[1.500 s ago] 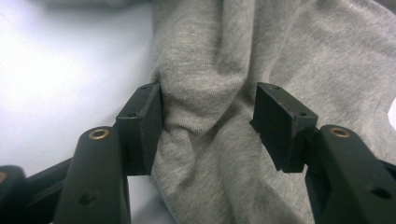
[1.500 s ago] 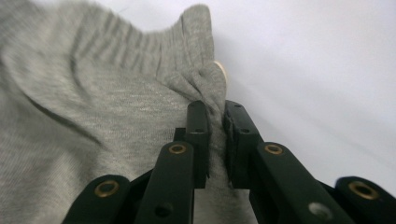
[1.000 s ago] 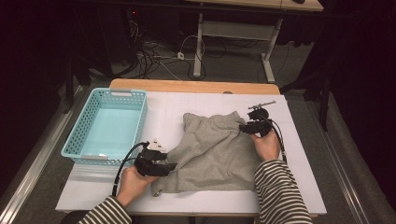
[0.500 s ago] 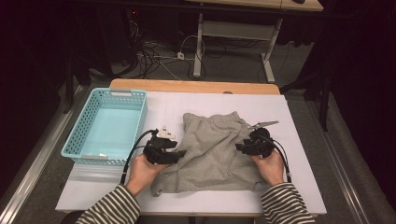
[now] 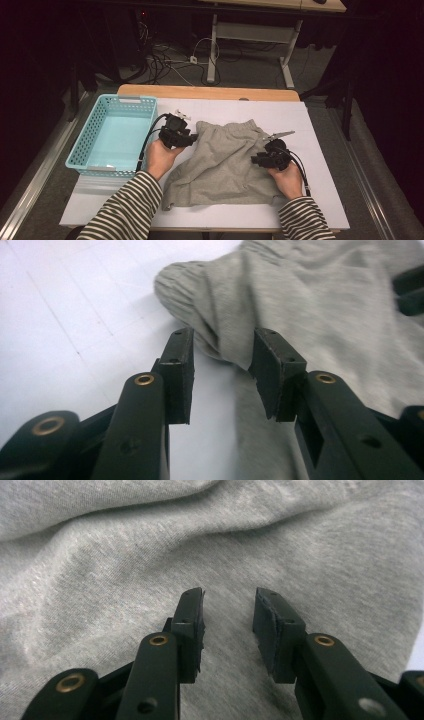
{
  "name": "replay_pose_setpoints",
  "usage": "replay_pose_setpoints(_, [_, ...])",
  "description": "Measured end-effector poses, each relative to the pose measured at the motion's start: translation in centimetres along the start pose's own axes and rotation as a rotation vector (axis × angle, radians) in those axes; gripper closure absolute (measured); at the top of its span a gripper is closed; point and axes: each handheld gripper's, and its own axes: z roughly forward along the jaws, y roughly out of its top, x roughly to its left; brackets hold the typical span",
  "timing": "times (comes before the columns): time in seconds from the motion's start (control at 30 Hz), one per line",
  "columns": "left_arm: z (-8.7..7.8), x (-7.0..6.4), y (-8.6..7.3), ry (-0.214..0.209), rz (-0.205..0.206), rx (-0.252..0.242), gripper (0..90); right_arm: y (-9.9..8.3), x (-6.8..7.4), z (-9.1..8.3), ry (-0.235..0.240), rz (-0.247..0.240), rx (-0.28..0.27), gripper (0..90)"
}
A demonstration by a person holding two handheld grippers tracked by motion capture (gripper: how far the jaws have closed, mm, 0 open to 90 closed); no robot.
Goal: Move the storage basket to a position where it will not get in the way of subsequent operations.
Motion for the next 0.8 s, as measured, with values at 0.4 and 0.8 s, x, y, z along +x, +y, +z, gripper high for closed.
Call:
replay_pose_setpoints(0.4, [4.5, 0.9, 0.8, -0.04, -0.088, 0.065, 47.5, 0.0, 0.1, 0.1, -0.008, -0.003, -0.001, 64.0])
replay_pose_setpoints(0.8, [7.1, -0.7, 1.5, -0.078, -0.025, 0.132, 66.6, 0.0, 0.1, 0.1, -0.004, -0.002, -0.004, 63.9])
